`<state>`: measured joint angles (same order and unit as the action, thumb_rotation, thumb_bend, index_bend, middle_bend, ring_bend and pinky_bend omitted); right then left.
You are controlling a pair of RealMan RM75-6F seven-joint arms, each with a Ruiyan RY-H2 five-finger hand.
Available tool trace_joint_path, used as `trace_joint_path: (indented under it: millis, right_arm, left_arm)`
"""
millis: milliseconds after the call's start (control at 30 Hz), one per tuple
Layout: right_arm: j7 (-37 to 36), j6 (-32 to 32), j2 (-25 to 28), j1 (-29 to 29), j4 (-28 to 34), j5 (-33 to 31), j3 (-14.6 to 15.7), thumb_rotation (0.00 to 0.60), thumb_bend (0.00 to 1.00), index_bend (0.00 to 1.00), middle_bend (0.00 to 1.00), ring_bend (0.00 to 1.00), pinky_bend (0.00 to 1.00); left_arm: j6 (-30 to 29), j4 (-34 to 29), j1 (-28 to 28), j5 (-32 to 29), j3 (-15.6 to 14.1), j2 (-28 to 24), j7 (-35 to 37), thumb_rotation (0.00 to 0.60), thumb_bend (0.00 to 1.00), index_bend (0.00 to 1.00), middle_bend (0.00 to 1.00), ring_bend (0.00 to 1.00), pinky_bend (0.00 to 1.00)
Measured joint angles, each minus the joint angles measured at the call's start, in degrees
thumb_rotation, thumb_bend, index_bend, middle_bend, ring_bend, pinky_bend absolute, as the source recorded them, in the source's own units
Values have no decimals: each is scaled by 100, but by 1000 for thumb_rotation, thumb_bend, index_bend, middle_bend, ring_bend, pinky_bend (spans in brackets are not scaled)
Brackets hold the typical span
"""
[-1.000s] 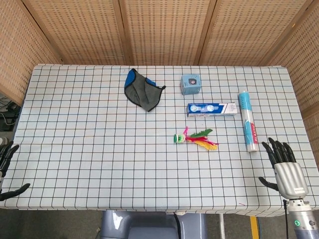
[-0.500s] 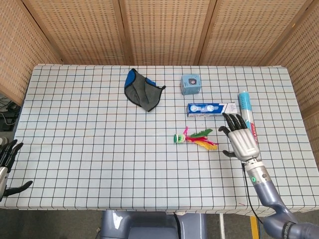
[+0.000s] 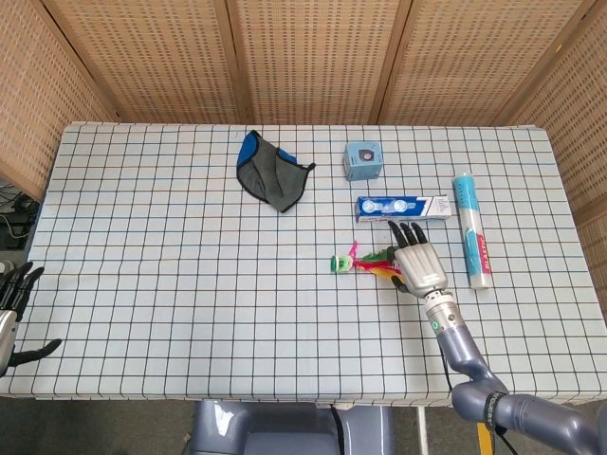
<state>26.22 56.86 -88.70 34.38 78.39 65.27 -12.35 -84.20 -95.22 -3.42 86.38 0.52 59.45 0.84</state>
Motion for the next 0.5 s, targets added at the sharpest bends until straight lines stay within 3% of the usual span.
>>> trace_joint_path:
  millis: [500]
  right_arm:
    - [-184,-159,-394,128,-778,-93,172,600,530,545,1,0,0]
  left_arm:
    - [105,18,-48,-147,48,30,-68,600,0,0,0,0,0]
